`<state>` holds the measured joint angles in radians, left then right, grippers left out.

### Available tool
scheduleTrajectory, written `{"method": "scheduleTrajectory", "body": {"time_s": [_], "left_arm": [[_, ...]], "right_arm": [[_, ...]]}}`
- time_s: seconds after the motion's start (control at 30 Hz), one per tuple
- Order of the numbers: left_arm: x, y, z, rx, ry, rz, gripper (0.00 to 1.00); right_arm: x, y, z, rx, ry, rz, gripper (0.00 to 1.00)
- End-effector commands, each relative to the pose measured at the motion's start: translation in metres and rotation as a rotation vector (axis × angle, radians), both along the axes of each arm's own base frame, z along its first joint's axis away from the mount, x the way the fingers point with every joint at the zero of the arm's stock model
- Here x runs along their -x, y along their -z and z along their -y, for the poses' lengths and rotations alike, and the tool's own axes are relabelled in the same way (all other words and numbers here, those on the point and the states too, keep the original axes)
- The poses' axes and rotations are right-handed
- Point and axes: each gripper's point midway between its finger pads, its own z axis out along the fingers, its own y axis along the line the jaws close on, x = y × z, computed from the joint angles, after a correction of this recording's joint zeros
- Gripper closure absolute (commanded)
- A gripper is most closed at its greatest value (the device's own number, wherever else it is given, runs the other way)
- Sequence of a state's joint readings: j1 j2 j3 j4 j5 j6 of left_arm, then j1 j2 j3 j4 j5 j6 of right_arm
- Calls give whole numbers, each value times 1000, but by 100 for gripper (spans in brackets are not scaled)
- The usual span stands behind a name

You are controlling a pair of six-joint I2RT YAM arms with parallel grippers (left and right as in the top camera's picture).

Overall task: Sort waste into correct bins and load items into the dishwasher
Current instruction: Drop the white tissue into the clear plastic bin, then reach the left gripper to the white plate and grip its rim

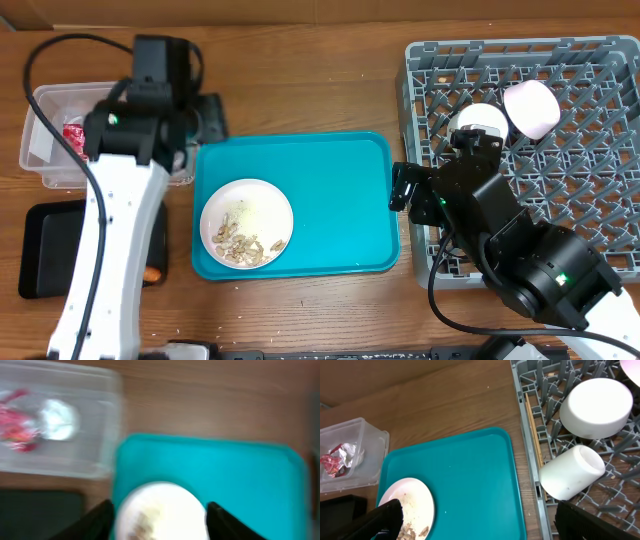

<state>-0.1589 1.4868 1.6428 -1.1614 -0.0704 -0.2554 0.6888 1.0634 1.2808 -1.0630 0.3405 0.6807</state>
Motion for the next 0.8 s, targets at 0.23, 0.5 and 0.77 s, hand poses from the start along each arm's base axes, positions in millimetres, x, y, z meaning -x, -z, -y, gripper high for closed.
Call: {"method": "scheduleTrajectory", "body": {"time_s": [0.23, 0.5, 0.77], "left_arm": [[70, 117, 91, -92, 140, -308, 52], [88, 215, 102, -278, 6, -361, 51], [70, 270, 99, -333, -25, -393, 66]], "right_arm": [[-2, -7, 0, -11, 9, 20, 0], [-2, -7, 0, -11, 9, 20, 0], [-2, -7, 0, -11, 9, 20, 0]]}}
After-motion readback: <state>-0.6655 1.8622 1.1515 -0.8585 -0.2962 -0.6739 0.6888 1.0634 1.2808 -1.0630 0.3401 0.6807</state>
